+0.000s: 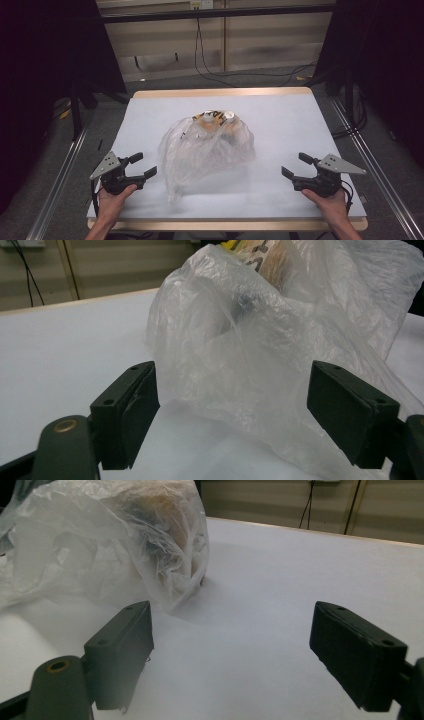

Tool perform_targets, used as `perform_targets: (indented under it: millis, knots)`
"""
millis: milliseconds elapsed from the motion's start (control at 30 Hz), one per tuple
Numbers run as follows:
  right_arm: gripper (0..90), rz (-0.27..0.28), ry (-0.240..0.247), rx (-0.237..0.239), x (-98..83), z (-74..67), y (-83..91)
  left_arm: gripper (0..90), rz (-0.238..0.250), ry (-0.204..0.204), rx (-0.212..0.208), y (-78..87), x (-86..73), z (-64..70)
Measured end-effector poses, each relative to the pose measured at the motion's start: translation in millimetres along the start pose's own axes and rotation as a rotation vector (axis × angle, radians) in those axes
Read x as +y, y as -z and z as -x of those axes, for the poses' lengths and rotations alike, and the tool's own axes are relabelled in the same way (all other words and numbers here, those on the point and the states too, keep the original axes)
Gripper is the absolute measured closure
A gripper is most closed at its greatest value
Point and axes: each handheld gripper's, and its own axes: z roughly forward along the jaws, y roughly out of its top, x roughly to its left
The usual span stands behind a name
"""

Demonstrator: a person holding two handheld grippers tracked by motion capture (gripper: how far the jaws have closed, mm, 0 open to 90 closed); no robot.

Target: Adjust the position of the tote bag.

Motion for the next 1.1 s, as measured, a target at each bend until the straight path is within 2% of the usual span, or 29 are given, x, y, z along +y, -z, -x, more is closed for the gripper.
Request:
perform_targets:
  millis: [67,167,200,267,367,433,467,533,633,767,833,867,900,933,967,1033,1067,1100]
  knots:
    - [19.3,-0.004,-0.002,0.007,0.0,0.5,0.2,21.0,-0.008,-0.006,0.007,0.2,0.0,1.3]
    - [21.4,-0.016,0.003,0.019,0.2,0.1,-0.9,22.8,-0.047,-0.007,0.017,1.4,1.5,3.5]
    - [21.7,-0.019,0.002,0.031,0.4,-0.8,-2.8,23.1,-0.059,-0.008,-0.001,2.3,2.3,5.9]
    - [21.8,-0.020,0.000,0.033,0.4,-1.1,-3.9,25.4,-0.064,-0.005,-0.006,2.6,2.6,7.1]
    - [24.9,-0.030,-0.010,0.062,1.1,-2.5,-7.0,26.5,-0.108,-0.008,-0.026,2.6,3.1,11.6]
    - [26.1,-0.037,-0.002,0.068,1.1,-2.3,-7.3,27.8,-0.107,-0.015,-0.012,3.5,3.2,13.0]
    - [27.0,-0.042,-0.007,0.077,1.3,-3.0,-7.8,27.8,-0.096,-0.006,-0.039,4.5,2.8,13.2]
    - [30.0,-0.072,-0.010,0.109,2.2,-4.8,-10.6,30.0,-0.095,-0.010,-0.038,6.6,3.5,14.3]
    - [32.8,-0.090,-0.018,0.130,3.1,-7.3,-12.6,32.0,-0.101,-0.016,-0.044,6.9,3.6,16.9]
    - [37.4,-0.104,0.011,0.169,5.7,-15.4,-17.3,32.9,-0.104,-0.032,-0.052,6.8,3.9,20.9]
    - [41.2,-0.117,0.043,0.198,7.6,-24.3,-19.4,33.6,-0.105,-0.023,-0.053,8.1,4.5,23.3]
    - [41.2,-0.117,0.043,0.198,7.6,-24.3,-19.4,33.6,-0.106,-0.034,-0.048,9.4,5.5,24.4]
    - [42.2,-0.122,0.050,0.204,8.1,-27.8,-19.8,34.0,-0.105,-0.027,-0.052,10.0,6.1,27.1]
    - [44.6,-0.127,0.072,0.227,9.0,-33.2,-20.7,34.6,-0.106,-0.044,-0.059,10.8,7.2,29.5]
    - [46.6,-0.127,0.067,0.231,9.5,-35.2,-20.7,35.0,-0.101,-0.040,-0.073,10.4,7.2,32.1]
    - [49.4,-0.127,0.070,0.255,10.7,-39.1,-21.7,35.2,-0.113,-0.046,-0.070,10.5,7.3,36.3]
    - [50.8,-0.128,0.070,0.266,11.2,-41.2,-22.8,35.2,-0.109,-0.044,-0.093,9.6,6.7,38.3]
    - [50.8,-0.128,0.070,0.266,11.2,-41.2,-22.8,34.3,-0.109,-0.044,-0.093,9.6,6.7,38.3]
